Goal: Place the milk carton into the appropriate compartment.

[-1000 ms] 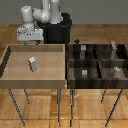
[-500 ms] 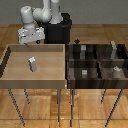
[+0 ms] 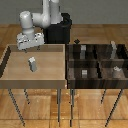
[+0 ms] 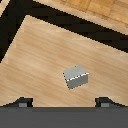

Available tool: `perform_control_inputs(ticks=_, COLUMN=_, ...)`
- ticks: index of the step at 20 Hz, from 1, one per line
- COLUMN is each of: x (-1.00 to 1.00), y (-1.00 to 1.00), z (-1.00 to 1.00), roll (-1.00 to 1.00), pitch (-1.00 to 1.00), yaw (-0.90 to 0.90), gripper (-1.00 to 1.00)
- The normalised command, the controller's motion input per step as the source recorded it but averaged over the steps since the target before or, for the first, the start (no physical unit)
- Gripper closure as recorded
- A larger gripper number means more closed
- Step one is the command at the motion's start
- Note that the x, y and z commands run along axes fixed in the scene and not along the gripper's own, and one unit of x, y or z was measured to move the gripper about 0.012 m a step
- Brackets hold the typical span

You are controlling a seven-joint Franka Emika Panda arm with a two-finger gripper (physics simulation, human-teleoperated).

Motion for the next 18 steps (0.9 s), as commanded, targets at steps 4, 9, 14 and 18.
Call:
perform_control_inputs(ticks=4, x=0.25, y=-0.05, z=0.00, roll=0.00, pitch=0.00, yaw=0.00, gripper=-1.00)
perform_control_inputs(ticks=9, x=0.00, y=0.00, z=-0.20, roll=0.00, pitch=0.00, yaw=0.00, gripper=-1.00)
perform_control_inputs(ticks=14, x=0.00, y=0.00, z=-0.80, roll=0.00, pitch=0.00, yaw=0.00, gripper=-1.00)
perform_control_inputs(ticks=18, x=0.00, y=0.00, z=-1.00, roll=0.00, pitch=0.00, yaw=0.00, gripper=1.00)
